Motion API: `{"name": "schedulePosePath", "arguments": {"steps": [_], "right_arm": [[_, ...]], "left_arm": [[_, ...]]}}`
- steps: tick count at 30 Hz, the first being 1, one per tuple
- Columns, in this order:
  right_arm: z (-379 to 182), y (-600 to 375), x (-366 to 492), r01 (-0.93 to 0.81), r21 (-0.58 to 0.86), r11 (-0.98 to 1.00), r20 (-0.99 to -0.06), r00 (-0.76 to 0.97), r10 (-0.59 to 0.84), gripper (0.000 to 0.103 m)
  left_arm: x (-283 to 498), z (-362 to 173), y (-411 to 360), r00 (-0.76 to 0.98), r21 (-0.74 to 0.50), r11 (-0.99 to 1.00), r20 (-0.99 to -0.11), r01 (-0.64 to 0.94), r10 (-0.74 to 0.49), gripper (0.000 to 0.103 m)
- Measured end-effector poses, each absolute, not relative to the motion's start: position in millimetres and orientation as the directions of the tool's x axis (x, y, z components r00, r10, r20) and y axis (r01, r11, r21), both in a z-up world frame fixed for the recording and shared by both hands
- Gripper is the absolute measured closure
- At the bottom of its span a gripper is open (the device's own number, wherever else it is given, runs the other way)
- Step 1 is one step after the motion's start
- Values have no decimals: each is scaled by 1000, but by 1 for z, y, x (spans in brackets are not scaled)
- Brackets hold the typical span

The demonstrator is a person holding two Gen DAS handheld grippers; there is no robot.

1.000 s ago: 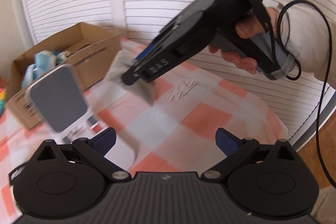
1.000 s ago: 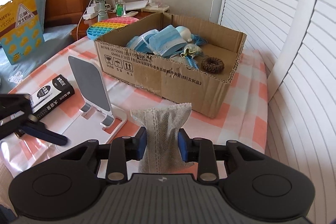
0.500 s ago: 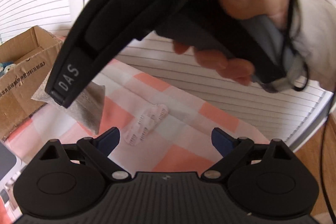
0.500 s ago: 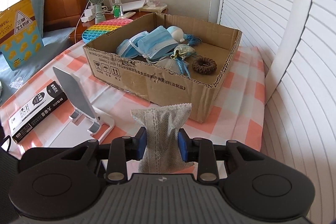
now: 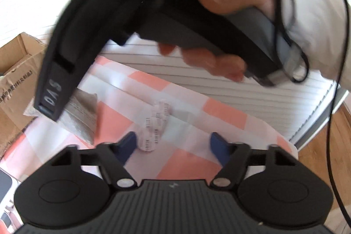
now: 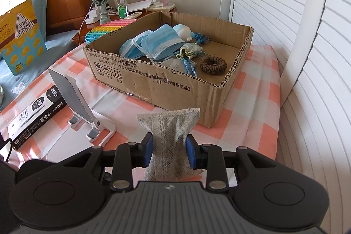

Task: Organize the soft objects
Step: 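Lower the left tool to the white adhesive strips while the right tool holds the pouch, then close the left tool on the white adhesive strips and lift them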

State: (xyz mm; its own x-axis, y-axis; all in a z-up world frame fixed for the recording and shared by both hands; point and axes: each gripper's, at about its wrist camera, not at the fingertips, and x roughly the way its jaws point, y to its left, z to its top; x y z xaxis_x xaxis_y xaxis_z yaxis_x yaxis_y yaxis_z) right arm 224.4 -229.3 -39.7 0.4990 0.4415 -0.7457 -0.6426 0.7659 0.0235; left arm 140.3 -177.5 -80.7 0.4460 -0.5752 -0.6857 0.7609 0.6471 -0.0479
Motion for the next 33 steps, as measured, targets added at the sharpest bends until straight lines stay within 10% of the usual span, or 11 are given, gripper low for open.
{"name": "schedulePosePath", "arguments": {"steps": [9, 33], "right_arm": [[-38, -229, 222, -642, 23, 767, -742, 503, 443, 67], [-57, -220, 223, -642, -19, 766, -770, 498, 399, 58]], "left_arm": [[149, -81, -180, 465, -36, 665, -686, 746, -560, 86], [135, -81, -178, 473, -45, 673, -677, 738, -564, 79]]}}
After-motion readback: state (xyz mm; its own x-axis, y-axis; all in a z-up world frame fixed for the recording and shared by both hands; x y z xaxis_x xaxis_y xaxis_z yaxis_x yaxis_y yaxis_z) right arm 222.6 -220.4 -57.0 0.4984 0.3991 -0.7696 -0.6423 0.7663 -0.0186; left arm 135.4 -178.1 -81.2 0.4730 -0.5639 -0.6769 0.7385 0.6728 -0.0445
